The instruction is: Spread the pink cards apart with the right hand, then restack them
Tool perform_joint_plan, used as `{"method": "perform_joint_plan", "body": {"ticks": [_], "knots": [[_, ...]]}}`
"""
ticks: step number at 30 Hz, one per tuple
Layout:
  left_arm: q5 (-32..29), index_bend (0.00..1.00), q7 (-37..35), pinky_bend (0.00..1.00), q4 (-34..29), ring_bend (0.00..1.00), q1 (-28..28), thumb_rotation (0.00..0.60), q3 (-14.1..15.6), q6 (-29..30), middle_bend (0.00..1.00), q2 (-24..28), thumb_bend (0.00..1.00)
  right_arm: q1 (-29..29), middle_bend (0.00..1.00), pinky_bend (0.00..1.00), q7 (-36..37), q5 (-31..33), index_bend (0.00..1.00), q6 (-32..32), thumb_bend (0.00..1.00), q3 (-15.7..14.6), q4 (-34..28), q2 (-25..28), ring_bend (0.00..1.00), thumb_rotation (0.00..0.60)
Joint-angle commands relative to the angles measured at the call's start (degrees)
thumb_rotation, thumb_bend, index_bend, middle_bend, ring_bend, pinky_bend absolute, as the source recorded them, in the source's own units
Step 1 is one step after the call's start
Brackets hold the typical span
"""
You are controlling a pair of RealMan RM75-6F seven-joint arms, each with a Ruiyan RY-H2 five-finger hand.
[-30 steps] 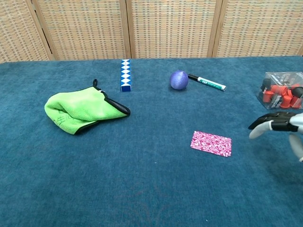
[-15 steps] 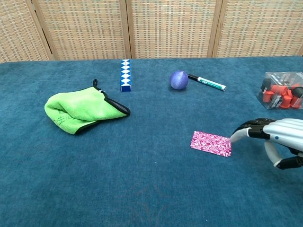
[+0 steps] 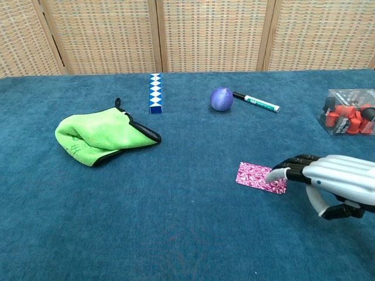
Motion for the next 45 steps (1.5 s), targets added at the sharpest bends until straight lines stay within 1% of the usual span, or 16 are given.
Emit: {"method": "perform_joint_plan", "body": {"ticks": [1, 6, 13, 16, 22, 24, 26, 30, 34, 40, 45], "knots": [[0.0, 0.00, 0.0, 0.00, 0.0, 0.00, 0.0, 0.600, 0.0, 0.0, 0.00, 0.0, 0.01, 0.0, 0.10, 0.02, -0.5, 0.4, 0.11, -0.3, 1.00, -0.2, 0.2, -0.3, 0.04, 0.600], [-0.1, 0.00, -0.1, 0.00, -0.1, 0.00, 0.0, 0.600, 0.0, -0.1, 0.00, 0.1, 0.01, 0.2, 0.10, 0.02, -2.0, 1.6, 0.11, -0.7, 1.00, -0.2, 1.3, -1.3, 0.04, 0.600], [-0.2, 0.00, -0.2, 0.00, -0.2, 0.00, 0.0, 0.600, 0.0, -0.2, 0.00, 0.1, 0.01, 0.4, 0.10, 0.02, -3.9, 6.4, 0.11, -2.8, 1.00, 1.3, 4.5, -2.2, 0.04, 0.600], [-0.2, 0.00, -0.4, 0.00, -0.2, 0.00, -0.1, 0.600, 0.0, -0.3, 0.00, 0.2, 0.01, 0.5, 0.10, 0.02, -3.9, 8.8, 0.11, -3.7, 1.00, 2.2, 6.2, -2.1, 0.04, 0.600], [-0.1, 0.00, -0.5, 0.00, -0.3, 0.00, -0.1, 0.600, 0.1, -0.4, 0.00, 0.3, 0.01, 0.8, 0.10, 0.02, -4.3, 11.4, 0.11, -4.2, 1.00, 3.5, 7.9, -1.2, 0.04, 0.600], [0.0, 0.00, -0.7, 0.00, -0.3, 0.00, -0.1, 0.600, 0.1, -0.3, 0.00, 0.3, 0.01, 1.0, 0.10, 0.02, -4.7, 12.4, 0.11, -4.3, 1.00, 4.2, 7.1, -0.4, 0.03, 0.600], [0.0, 0.00, -0.8, 0.00, -0.3, 0.00, -0.1, 0.600, 0.1, -0.3, 0.00, 0.4, 0.01, 1.1, 0.10, 0.02, -4.5, 12.0, 0.11, -3.4, 1.00, 4.4, 5.1, 0.6, 0.04, 0.600], [0.0, 0.00, -0.9, 0.00, -0.3, 0.00, -0.1, 0.600, 0.1, -0.5, 0.00, 0.4, 0.01, 1.2, 0.10, 0.02, -4.2, 9.9, 0.11, -1.6, 1.00, 4.1, 0.8, 2.4, 0.04, 0.600], [-0.1, 0.00, -1.0, 0.00, -0.3, 0.00, -0.1, 0.600, 0.2, -0.5, 0.00, 0.5, 0.01, 1.6, 0.10, 0.02, -5.8, 8.0, 0.11, -0.7, 1.00, 3.3, -3.0, 3.1, 0.04, 0.600], [-0.2, 0.00, -0.8, 0.00, -0.4, 0.00, -0.2, 0.600, 0.1, -0.6, 0.00, 0.5, 0.01, 2.2, 0.10, 0.02, -8.2, 9.5, 0.11, -1.9, 1.00, 3.2, -5.1, 1.3, 0.06, 0.600], [-0.4, 0.00, -1.0, 0.00, -0.6, 0.00, -0.2, 0.600, 0.1, -0.7, 0.00, 0.5, 0.01, 3.2, 0.10, 0.02, -12.2, 11.7, 0.11, -3.7, 1.00, 3.1, -3.1, -2.2, 0.06, 0.600]]}}
